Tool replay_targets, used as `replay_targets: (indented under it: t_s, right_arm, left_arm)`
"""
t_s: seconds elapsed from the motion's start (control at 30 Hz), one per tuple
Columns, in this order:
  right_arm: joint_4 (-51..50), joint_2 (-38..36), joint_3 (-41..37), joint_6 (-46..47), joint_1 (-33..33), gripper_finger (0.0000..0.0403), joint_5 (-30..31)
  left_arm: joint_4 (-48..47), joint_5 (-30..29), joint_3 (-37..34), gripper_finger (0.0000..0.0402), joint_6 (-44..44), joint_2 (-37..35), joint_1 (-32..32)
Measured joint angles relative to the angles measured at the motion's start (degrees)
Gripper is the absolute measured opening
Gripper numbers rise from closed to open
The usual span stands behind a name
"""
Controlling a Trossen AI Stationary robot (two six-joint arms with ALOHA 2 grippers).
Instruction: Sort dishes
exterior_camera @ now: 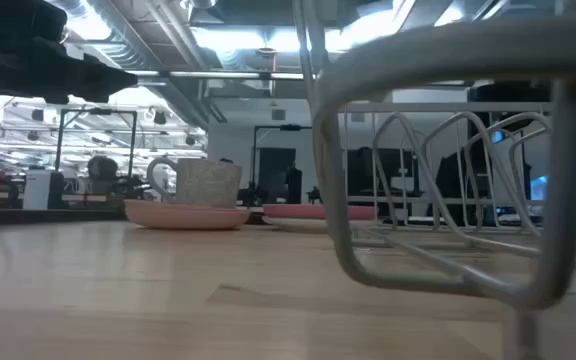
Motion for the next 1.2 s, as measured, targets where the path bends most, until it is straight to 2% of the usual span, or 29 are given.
replay_targets:
  t_s: [1.2]
  right_arm:
    - [-0.3,0.0,0.0,2.6,0.0,0.0136,0.0]
  left_arm:
    - [0.0,0.0,0.0,0.0169,0.0,0.0,0.0]
